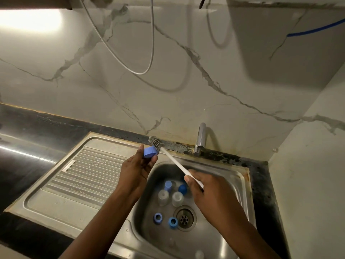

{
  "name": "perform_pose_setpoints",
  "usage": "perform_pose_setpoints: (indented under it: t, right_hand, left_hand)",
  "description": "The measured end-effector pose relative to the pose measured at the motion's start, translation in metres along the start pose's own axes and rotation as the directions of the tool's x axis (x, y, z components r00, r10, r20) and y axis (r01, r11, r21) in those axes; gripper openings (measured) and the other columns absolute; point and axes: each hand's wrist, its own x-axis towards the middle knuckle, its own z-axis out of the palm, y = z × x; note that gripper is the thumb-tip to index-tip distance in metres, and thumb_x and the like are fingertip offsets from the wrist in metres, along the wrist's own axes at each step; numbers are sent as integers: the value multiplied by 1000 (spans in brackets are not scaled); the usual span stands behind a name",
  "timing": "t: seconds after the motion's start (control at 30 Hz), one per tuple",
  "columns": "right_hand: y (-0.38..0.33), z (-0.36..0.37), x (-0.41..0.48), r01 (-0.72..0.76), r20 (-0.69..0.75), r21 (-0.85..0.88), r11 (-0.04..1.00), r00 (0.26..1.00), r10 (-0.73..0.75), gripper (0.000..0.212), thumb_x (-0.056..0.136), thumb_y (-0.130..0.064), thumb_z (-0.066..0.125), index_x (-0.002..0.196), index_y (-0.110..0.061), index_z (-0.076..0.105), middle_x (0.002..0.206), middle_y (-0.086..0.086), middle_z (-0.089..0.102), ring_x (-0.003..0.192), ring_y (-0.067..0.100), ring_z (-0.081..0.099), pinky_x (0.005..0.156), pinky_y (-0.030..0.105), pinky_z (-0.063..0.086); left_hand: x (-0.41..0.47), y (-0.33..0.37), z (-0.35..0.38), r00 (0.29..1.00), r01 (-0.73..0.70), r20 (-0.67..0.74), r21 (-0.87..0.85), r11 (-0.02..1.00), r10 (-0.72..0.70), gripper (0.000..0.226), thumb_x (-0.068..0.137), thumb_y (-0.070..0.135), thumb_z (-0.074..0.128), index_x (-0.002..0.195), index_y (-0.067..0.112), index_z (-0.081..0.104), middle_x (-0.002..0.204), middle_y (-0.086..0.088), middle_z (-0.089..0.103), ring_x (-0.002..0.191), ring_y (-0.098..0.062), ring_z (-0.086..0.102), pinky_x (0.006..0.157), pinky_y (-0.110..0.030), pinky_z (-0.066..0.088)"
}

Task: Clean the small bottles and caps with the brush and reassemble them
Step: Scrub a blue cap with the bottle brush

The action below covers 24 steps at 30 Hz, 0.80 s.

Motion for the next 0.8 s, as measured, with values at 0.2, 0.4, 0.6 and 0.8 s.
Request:
perform_pose_setpoints:
  t: [0.2,0.4,0.6,0.8]
  right_hand:
    - [2,4,3,-7,0,-36,999,1000,7,44,105,-58,41,139,-38,61,100,-13,72,84,-1,65,73,14,52]
    - [0,5,-7,-6,32,27,1000,999,5,44,107,-55,38,145,-41,54,90,-14,69,76,-1,65,64,12,49]
    - [0,9,-12,-31,26,70,997,999,29,47,106,-58,36,147,-42,52,90,-15,69,79,-2,65,70,12,50]
    - [0,4,0,-30,15,62,998,999,29,42,106,-55,43,140,-38,60,98,-15,71,84,-3,65,73,12,51]
  left_hand:
    - [4,-7,-1,995,82,46,59,995,-85,63,84,38,78,133,2,66,131,-22,70,126,-36,67,116,-49,48]
    - [12,1,-2,995,102,6,-158,982,-102,52,92,29,77,134,1,64,132,-22,70,116,-26,70,98,-37,58]
    - [9,2,6,997,76,-1,-201,977,-78,32,97,19,70,124,2,68,124,-22,74,111,-27,76,95,-35,60]
    - [6,-5,-2,997,67,42,-143,987,-62,42,100,18,66,137,-1,62,133,-24,69,121,-31,71,101,-39,57]
